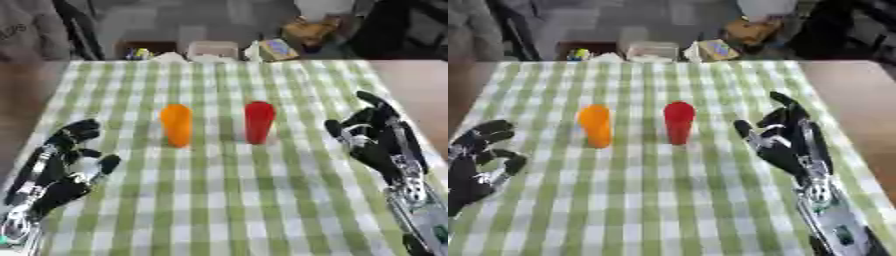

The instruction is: Pour the contents of one cup into another cup.

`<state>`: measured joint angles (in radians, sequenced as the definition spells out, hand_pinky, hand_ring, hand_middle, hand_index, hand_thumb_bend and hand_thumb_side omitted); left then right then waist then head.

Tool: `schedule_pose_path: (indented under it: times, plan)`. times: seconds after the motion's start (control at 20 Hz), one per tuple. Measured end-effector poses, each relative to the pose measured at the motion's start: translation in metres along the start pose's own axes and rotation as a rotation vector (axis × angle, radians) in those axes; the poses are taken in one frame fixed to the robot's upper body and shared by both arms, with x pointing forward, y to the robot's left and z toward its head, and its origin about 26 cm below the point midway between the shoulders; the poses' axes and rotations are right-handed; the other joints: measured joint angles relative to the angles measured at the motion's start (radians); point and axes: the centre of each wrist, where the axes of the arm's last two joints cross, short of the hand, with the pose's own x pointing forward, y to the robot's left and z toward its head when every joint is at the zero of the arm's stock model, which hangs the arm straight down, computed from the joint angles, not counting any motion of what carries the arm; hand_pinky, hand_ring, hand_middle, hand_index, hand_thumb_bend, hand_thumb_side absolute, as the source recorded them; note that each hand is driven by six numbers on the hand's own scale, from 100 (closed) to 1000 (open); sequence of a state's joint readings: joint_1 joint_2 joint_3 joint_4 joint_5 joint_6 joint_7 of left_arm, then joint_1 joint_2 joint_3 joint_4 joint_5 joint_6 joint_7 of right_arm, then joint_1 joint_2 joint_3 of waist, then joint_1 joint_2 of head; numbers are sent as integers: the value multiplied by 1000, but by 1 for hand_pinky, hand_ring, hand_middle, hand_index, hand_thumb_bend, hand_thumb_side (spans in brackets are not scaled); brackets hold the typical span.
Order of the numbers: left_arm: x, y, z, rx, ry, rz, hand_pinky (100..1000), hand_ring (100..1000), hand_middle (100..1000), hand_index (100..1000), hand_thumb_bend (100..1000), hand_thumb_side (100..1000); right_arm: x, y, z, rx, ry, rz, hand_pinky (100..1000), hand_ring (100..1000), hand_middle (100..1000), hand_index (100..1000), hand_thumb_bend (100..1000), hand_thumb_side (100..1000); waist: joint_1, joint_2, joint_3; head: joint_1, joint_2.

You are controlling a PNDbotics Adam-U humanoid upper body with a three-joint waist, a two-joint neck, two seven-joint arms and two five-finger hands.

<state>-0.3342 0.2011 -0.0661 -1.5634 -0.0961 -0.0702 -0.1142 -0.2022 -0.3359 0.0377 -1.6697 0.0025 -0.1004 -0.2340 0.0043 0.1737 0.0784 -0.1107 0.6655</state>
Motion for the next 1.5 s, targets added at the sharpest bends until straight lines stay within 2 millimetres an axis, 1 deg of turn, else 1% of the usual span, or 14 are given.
schedule_pose_path:
  times: [0.45, 0.8, 1.1, 1.3, 1.5]
  plan:
    - [-7, -11, -31, 23, 16, -62, 639, 840, 796, 854, 631, 340, 0, 2, 0, 8, 2, -2, 463, 573, 447, 874, 624, 358, -1, 0, -11, 8, 0]
    - [-12, -25, -57, 1, 7, -86, 636, 840, 798, 860, 671, 348, 0, 3, 1, 15, 4, -6, 462, 572, 447, 874, 624, 361, -1, 2, -26, 14, -6]
    - [-21, -38, -72, -25, 15, -108, 634, 839, 799, 866, 706, 356, 1, 5, 0, 22, 2, -13, 461, 571, 447, 874, 623, 362, -2, 8, -44, 22, -9]
    - [-25, -45, -79, -29, 17, -131, 634, 837, 799, 867, 710, 355, 2, 7, -1, 29, -2, -15, 461, 570, 445, 874, 623, 363, -3, 13, -54, 27, -14]
    - [-25, -49, -88, -16, 11, -163, 634, 837, 799, 868, 715, 354, 2, 7, -1, 33, -2, -16, 460, 570, 445, 873, 623, 364, -5, 17, -61, 31, -17]
